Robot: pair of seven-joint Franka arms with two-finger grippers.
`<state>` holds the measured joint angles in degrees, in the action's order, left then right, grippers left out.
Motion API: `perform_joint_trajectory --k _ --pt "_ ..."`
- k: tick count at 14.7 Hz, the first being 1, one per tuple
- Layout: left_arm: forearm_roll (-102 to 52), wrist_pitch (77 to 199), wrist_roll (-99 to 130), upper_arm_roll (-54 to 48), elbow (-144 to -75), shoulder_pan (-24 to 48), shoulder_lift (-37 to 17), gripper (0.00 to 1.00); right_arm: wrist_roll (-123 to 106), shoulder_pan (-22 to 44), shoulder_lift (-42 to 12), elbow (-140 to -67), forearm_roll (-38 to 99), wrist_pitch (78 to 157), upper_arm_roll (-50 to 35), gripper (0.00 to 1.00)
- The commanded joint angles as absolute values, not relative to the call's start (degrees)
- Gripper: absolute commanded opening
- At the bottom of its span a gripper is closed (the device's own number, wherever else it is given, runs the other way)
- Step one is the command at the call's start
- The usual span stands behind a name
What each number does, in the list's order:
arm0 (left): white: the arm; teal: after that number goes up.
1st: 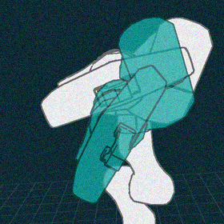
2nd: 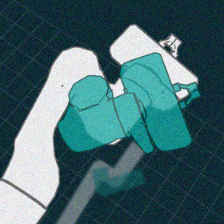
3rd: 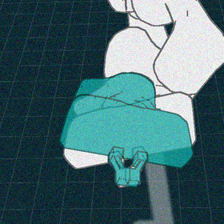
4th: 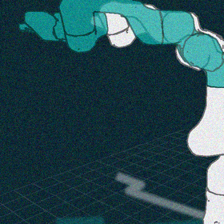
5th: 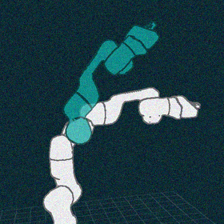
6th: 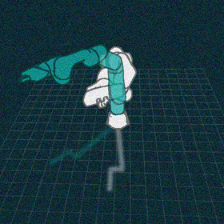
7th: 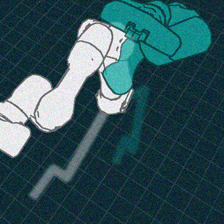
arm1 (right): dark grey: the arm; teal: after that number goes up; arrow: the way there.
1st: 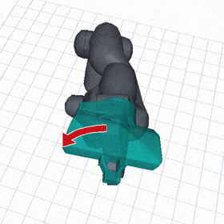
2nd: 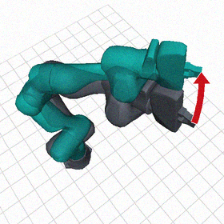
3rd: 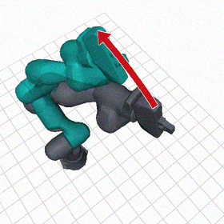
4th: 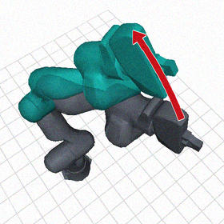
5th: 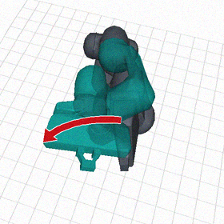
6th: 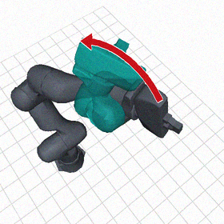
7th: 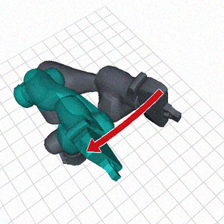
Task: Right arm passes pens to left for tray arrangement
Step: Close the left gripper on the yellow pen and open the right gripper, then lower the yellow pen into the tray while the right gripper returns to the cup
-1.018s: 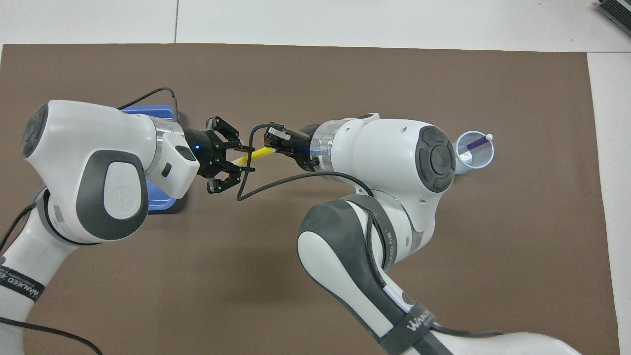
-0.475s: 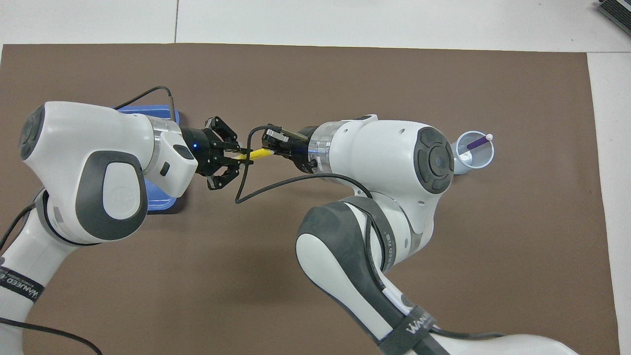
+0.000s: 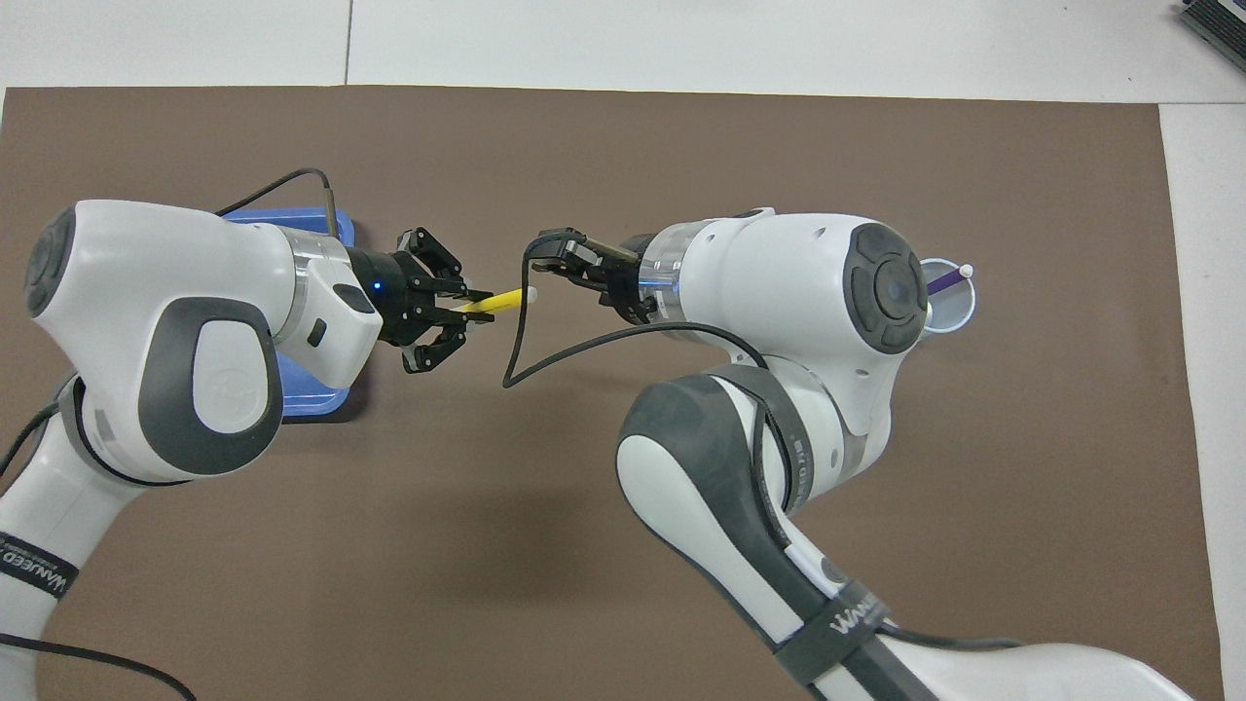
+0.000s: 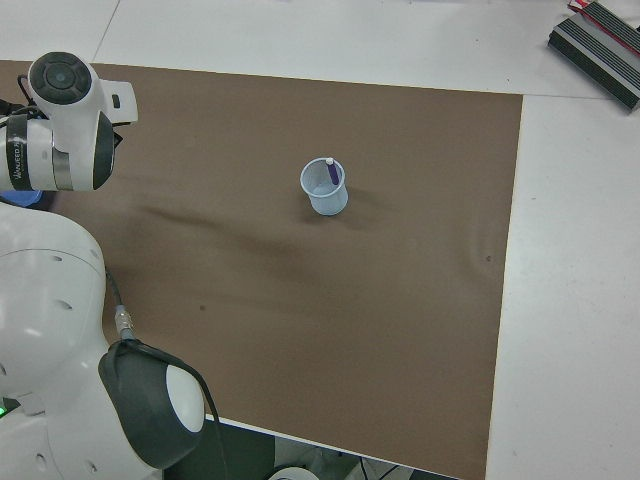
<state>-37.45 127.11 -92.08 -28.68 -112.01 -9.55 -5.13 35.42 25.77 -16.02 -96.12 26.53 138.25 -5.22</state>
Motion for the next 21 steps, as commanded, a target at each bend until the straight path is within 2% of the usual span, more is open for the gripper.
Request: perform_joint_trajectory --k 1,5,10,14,17,21 --pt "-38.4 124.4 -91.2 -27.9 -113.5 -12.8 -3.1 0.00 29.0 20.9 -13.5 -95.4 24.3 130.7 -5.5 1.00" --pt "-38.1 117.5 -80.6 -27.6 -112.9 -19.0 -2.5 0.00 12.4 13.0 -10.4 -95.5 24.1 120.7 -5.5 1.00" --pt "-33.0 112.9 -62.3 -27.2 -112.9 -22.9 -1.3 0.00 -1.8 4.9 -9.1 -96.5 14.9 115.6 -5.4 1.00" --pt "-24.3 111.8 -41.3 -27.2 -112.9 -23.5 2.8 0.00 -13.1 -1.3 -9.1 -98.7 7.0 115.7 -5.5 1.00" --pt "-19.4 111.4 -30.0 -27.2 -113.0 -23.5 3.5 0.00 -19.5 -3.9 -9.6 -101.8 3.2 119.0 -5.5 1.00" --pt "-16.3 111.4 -24.5 -27.2 -113.6 -25.0 3.8 0.00 -23.4 -4.1 -10.7 -106.4 0.2 125.8 -5.5 0.85"
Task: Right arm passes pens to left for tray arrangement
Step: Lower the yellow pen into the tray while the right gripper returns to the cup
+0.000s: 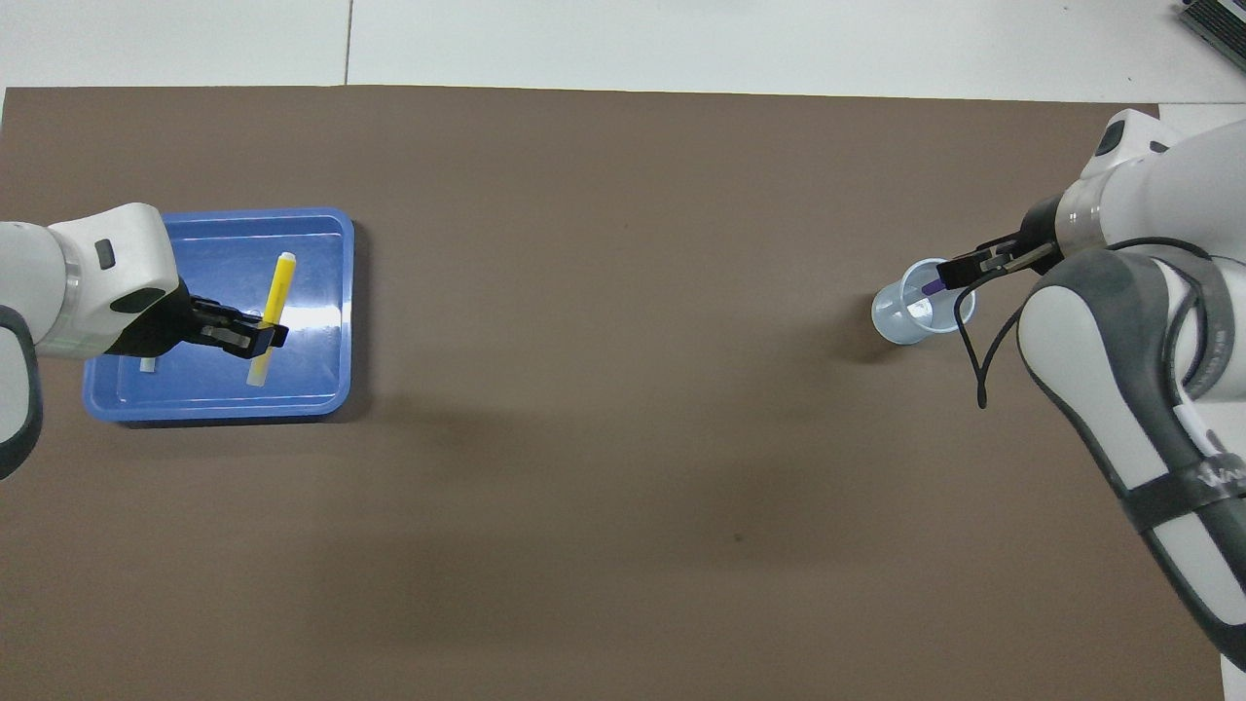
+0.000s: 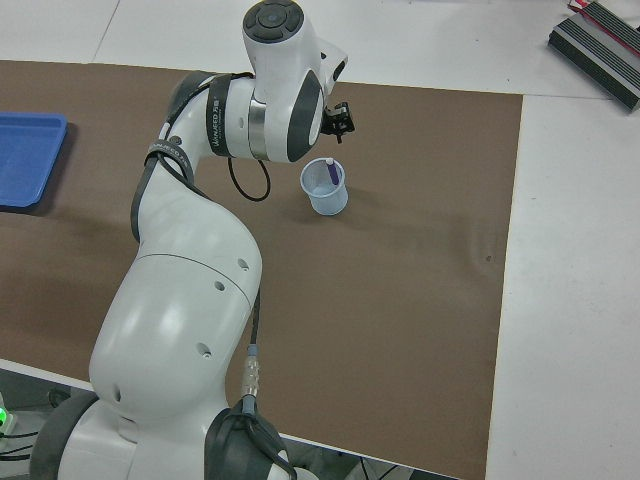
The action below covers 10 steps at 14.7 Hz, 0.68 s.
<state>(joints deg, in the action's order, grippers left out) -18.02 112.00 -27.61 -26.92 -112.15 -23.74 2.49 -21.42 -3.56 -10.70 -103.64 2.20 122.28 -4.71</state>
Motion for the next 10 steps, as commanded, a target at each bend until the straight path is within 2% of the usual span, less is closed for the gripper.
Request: perform_joint_trajectory --k 1,5,7,10 --pt "-16.2 111.5 -22.4 -27.2 -113.9 -25.3 3.9 0.00 -23.7 -4.1 -11.6 -106.5 -0.8 126.6 -5.5 0.84" --pt "-10.8 112.2 -15.8 -27.2 -115.0 -26.5 4.0 0.00 -26.8 -5.2 -12.7 -107.7 -1.4 128.8 -5.4 0.71" --pt "-10.5 113.6 -11.6 -27.2 -116.2 -27.6 3.6 0.00 -27.0 -5.3 -12.7 -108.9 -1.8 130.2 -5.5 0.62" --pt "-10.5 119.5 -6.9 -27.2 -119.7 -27.9 2.7 0.00 -27.0 -5.3 -12.7 -109.0 -2.1 130.2 -5.5 0.56"
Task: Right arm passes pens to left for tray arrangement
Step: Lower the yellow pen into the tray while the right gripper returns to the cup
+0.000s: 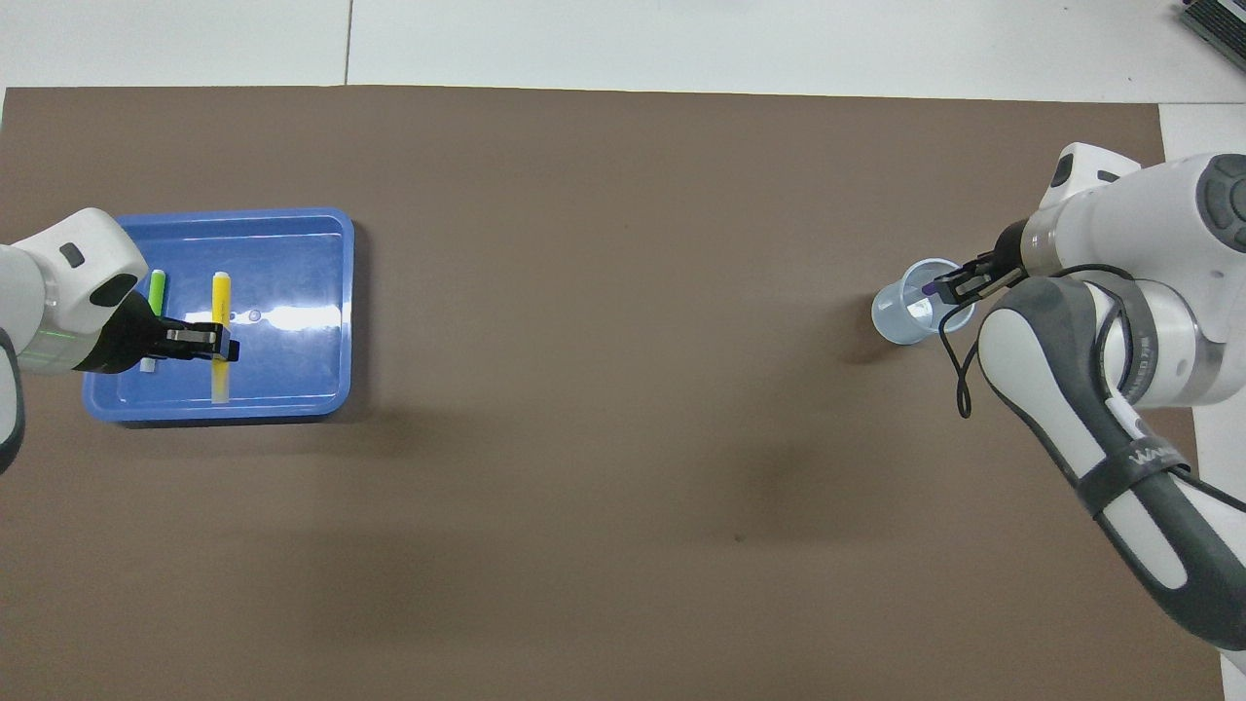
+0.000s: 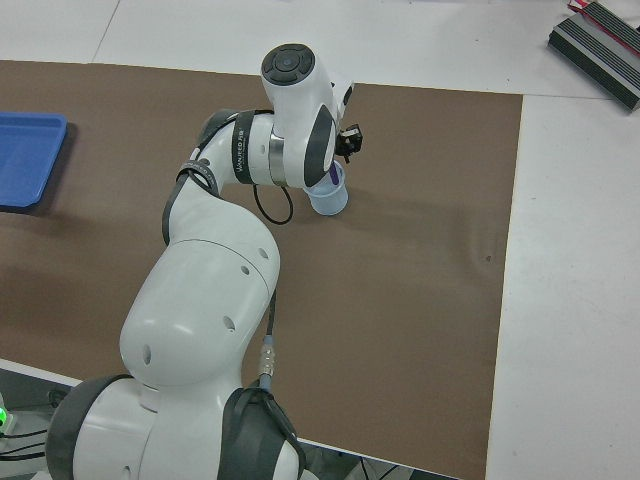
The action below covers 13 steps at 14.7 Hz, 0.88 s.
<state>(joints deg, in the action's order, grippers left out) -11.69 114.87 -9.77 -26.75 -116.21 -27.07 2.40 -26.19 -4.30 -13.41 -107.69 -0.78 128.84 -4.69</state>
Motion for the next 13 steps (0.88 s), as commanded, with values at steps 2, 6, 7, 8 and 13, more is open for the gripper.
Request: perform_joint_trajectory --k 2,6,7,8,13 --pt "-9.9 123.1 -6.9 -27.2 -120.1 -29.5 0.5 0.00 -27.0 -5.3 -12.7 -109.0 -2.1 130.2 -5.5 0.53" --pt "-5.5 127.4 -6.7 -27.2 -120.1 -29.8 -2.6 0.00 -27.0 -5.3 -12.7 -108.9 -2.1 130.1 -5.5 0.51" --pt "-5.2 128.6 -6.8 -27.1 -120.1 -30.1 -3.3 0.00 -27.0 -5.3 -12.7 -108.9 -2.1 130.0 -5.5 0.51" --pt "-3.7 129.0 -6.8 -27.0 -119.8 -30.7 -4.4 0.00 -27.0 -5.3 -12.7 -108.7 -2.1 129.9 -5.5 0.51" --pt "1.4 130.3 -6.8 -26.8 -115.8 -31.1 -11.9 0.00 -26.9 -5.4 -12.6 -108.1 -2.1 128.8 -5.5 0.51"
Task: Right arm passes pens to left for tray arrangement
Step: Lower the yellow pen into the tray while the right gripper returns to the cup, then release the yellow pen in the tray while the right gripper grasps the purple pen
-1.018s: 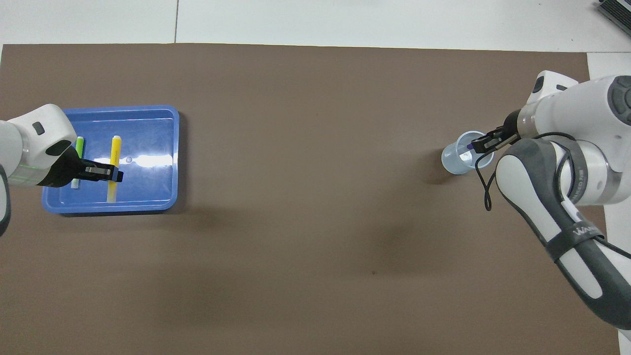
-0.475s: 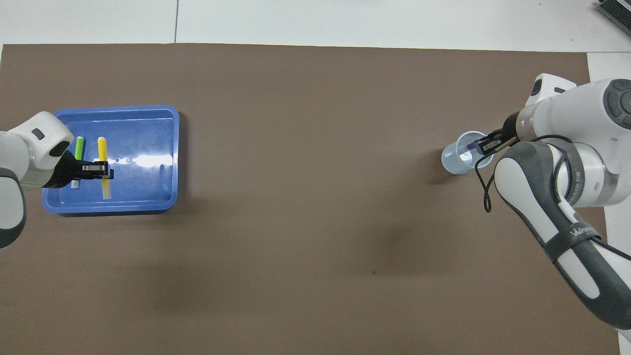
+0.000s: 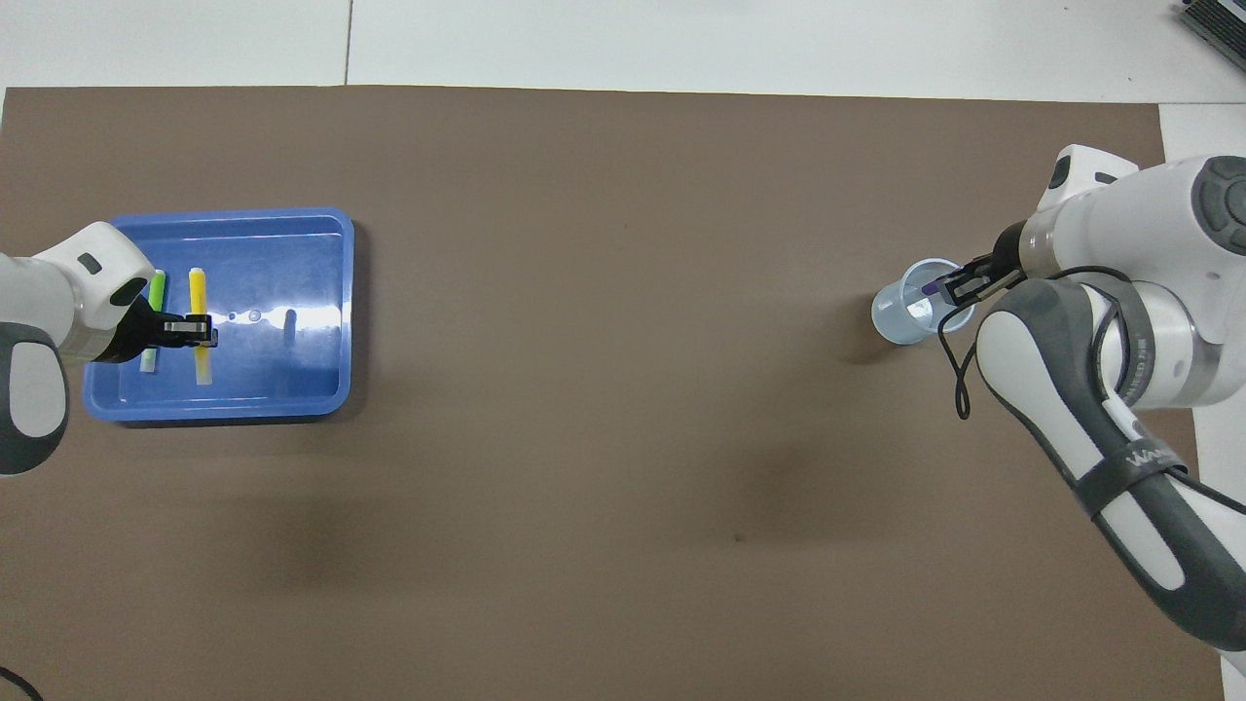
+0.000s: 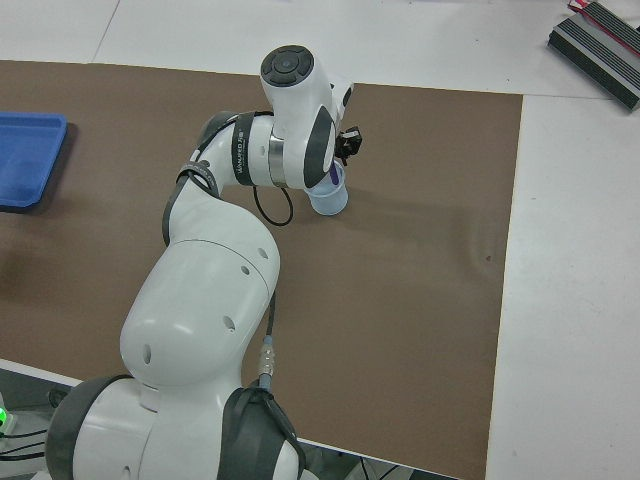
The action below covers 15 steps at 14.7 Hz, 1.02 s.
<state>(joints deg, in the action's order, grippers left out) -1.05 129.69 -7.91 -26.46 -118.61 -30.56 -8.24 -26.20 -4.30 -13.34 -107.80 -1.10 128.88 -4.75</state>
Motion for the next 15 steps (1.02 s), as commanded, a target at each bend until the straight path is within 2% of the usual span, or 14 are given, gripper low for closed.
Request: perform_joint_trajectory --k 1,6,15 --pt "1.4 130.3 -6.7 -26.8 -115.8 -31.1 -12.0 0.00 -26.8 -5.4 -12.4 -108.1 -2.1 128.5 -5.5 0.51" --pt "4.0 129.7 -5.7 -26.4 -109.9 -31.1 -19.1 0.00 -26.7 -5.4 -12.2 -108.0 -1.9 128.1 -5.5 0.49" --pt "8.1 129.1 -2.7 -24.9 -110.6 -30.7 -19.9 0.00 -26.5 -5.4 -12.2 -107.3 -1.2 127.7 -5.5 0.05"
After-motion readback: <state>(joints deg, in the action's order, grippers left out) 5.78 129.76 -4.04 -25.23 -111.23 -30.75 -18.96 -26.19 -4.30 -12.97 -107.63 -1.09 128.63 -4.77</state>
